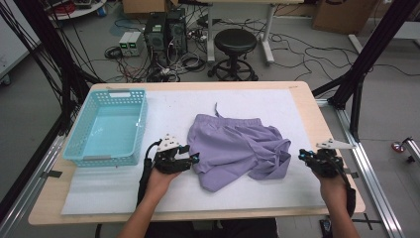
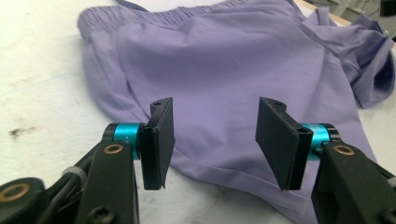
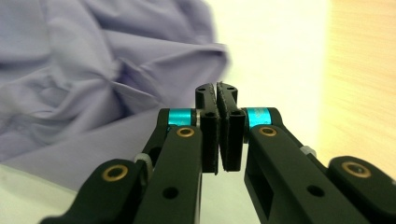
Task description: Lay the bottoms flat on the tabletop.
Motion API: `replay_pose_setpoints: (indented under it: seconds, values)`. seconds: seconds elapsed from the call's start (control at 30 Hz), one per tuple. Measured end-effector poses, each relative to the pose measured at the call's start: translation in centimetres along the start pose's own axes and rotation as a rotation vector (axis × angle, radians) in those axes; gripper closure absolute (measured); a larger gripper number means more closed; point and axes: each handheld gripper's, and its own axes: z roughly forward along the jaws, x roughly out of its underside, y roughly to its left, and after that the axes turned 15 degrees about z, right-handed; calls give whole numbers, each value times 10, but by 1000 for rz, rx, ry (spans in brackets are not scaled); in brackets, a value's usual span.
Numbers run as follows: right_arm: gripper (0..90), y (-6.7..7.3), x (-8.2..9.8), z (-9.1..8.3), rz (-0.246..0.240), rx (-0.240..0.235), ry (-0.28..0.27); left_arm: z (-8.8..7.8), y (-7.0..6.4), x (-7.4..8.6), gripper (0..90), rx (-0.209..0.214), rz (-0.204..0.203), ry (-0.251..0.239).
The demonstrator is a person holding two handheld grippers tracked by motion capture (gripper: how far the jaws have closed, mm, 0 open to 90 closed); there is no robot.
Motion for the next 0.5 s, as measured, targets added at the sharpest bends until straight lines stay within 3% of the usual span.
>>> replay_pose_setpoints:
  seconds: [0.07,0.13,0.2,0.27,0.3,0.4,0.43,0.47,0.5]
  values:
    - [766,-5,1,-6,17,-24,-32,3,-3,0,456,12,19,16]
    - [670,-3,1,-8,12,-88,-68,9,-6,0,438,22,21,33]
    - [562,6,-1,-2,0,-134,-91,11,-8,0,433,28,20,36]
    - [523,12,-1,2,-8,-160,-93,16,-11,0,429,38,25,45]
    - [479,24,-4,14,-47,-178,-78,21,-14,0,421,47,32,61]
    - [493,34,-6,27,-88,-183,-46,26,-18,-1,416,64,44,77]
    - [705,39,-6,38,-147,-165,12,29,-20,-2,420,63,68,99]
    - [824,40,-4,40,-182,-138,43,30,-22,-3,442,62,94,122]
    - [824,40,-4,40,-182,-138,43,32,-24,-3,442,70,117,135]
